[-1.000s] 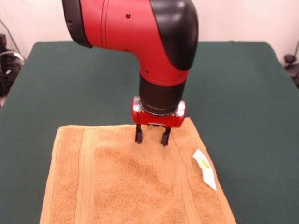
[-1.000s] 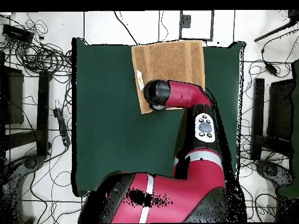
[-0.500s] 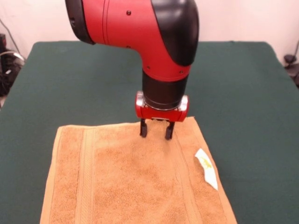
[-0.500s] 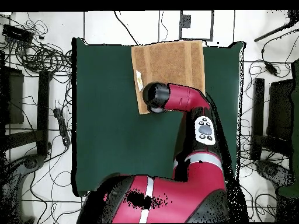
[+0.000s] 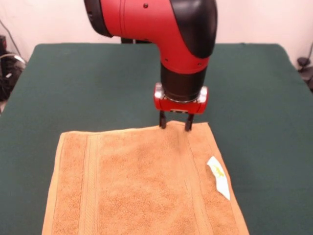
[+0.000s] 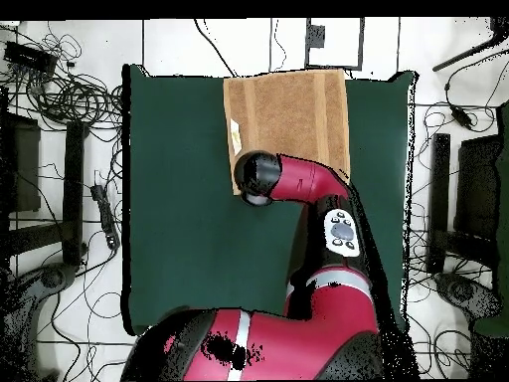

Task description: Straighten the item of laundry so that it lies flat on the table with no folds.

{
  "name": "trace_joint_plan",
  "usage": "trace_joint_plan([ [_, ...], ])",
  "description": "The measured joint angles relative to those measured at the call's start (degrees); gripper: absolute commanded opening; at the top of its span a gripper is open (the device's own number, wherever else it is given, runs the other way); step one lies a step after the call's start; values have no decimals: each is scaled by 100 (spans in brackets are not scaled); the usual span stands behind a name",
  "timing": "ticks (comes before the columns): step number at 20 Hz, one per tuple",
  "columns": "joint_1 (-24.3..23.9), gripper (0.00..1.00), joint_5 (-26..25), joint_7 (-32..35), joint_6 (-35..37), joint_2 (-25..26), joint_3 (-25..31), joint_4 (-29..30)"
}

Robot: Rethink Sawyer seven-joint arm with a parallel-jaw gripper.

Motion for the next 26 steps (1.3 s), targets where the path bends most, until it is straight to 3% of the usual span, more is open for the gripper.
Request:
trace_joint_plan([
  [7, 85, 100, 230, 0, -181, -61, -10, 457],
  [18, 231, 100, 381, 0, -266, -116, -72, 691],
  [24, 263, 100, 405, 0, -266, -476, -113, 939],
  [26, 338, 100, 418, 0, -266, -827, -189, 1079],
])
